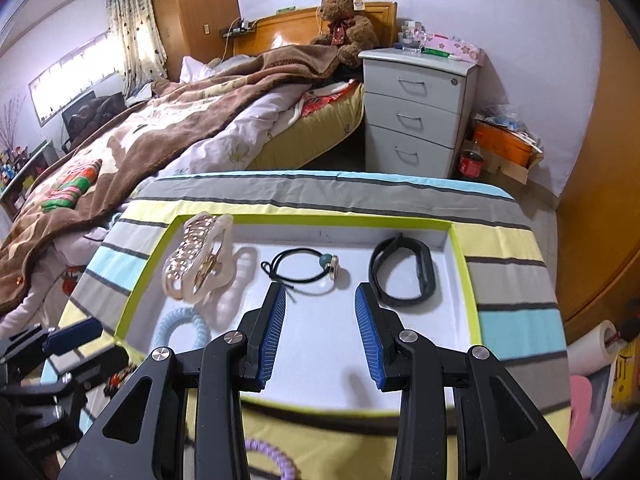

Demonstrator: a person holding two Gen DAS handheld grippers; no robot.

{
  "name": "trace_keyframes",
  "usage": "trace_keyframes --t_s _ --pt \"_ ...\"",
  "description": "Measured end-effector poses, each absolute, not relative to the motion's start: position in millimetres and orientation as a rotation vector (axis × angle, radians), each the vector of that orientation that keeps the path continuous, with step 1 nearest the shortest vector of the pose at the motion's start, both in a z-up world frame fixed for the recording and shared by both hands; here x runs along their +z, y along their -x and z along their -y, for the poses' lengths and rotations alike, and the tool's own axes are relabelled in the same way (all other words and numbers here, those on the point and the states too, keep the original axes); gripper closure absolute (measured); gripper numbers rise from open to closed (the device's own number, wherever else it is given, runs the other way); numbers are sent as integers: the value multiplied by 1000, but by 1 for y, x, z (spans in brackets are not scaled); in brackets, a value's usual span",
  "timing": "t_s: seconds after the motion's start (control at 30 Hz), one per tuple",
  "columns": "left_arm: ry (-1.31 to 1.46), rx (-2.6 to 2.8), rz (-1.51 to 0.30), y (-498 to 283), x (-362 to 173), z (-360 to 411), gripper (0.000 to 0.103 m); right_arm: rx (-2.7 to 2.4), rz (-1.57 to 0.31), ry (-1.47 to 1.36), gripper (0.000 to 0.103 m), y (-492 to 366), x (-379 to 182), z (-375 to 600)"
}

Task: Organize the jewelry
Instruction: 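Grasp purple coil tie with right tool while left tool approaches beaded bracelet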

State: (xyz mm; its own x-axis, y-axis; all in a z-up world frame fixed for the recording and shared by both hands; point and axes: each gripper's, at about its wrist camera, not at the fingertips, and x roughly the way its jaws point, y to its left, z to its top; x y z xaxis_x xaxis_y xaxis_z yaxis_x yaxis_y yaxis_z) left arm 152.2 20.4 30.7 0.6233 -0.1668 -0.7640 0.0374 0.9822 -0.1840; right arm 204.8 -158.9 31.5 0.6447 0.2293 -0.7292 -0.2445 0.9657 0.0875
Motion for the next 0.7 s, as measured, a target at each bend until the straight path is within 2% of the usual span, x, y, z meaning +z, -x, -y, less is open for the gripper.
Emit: trace_keyframes --t_s 0.27,0.4,0.47,0.53,0.57,0.7 --pt "175 -105 -876 -133 34 -33 49 251 -833 -11 65 -170 27 175" --pt "168 -86 -855 -122 33 -39 44 261 -849 -17 63 -153 18 179" --pt "177 -85 -858 -117 32 -43 43 269 -850 -22 57 -144 14 179" --pt "204 -95 -867 -113 30 -50 41 277 -864 -28 55 -138 10 179" --pt "222 -96 -878 -111 28 -54 36 282 -871 -25 54 -135 6 178" --pt "258 -83 -887 -103 23 -70 35 270 -903 6 54 -127 -6 174"
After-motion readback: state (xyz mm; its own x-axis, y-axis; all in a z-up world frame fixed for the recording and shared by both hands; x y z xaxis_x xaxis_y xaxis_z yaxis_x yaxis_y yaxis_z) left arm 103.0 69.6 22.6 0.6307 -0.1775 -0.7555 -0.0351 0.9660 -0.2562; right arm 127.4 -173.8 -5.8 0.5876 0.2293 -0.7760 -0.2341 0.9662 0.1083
